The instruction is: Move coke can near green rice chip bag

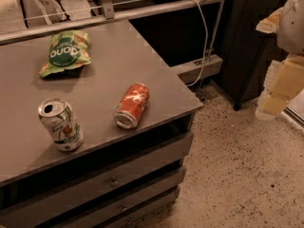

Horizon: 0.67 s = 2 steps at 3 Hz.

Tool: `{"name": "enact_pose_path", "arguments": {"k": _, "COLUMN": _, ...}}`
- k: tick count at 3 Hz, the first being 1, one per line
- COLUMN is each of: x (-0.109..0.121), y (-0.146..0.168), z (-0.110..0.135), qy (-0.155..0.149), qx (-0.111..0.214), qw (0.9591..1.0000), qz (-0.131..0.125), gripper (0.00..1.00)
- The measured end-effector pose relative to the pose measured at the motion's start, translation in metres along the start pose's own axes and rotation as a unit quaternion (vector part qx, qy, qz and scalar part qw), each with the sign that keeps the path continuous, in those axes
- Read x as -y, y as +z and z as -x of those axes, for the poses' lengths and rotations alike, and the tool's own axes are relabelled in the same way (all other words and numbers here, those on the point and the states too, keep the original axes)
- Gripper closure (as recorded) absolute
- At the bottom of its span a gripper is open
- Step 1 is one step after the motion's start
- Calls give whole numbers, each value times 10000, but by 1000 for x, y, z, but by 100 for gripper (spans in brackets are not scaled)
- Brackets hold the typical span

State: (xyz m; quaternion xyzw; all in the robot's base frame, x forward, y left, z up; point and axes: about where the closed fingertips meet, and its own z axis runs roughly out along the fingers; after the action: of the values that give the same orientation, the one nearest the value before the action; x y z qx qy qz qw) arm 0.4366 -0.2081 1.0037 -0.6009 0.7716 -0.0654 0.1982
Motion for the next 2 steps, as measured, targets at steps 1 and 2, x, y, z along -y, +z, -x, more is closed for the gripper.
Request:
{"name": "enact_pose_path", "arguments": {"k": 1, "x": 0, "y": 0, "z": 0, "qy": 0, "qx": 0, "qw": 10000, "qz": -1, "gripper": 0}}
{"name": "enact_pose_path", "arguments": {"k": 2, "x": 11, "y": 5, "z": 13, "qy": -235, "qx": 28, "qw": 9997, "qz": 54, "gripper": 0}}
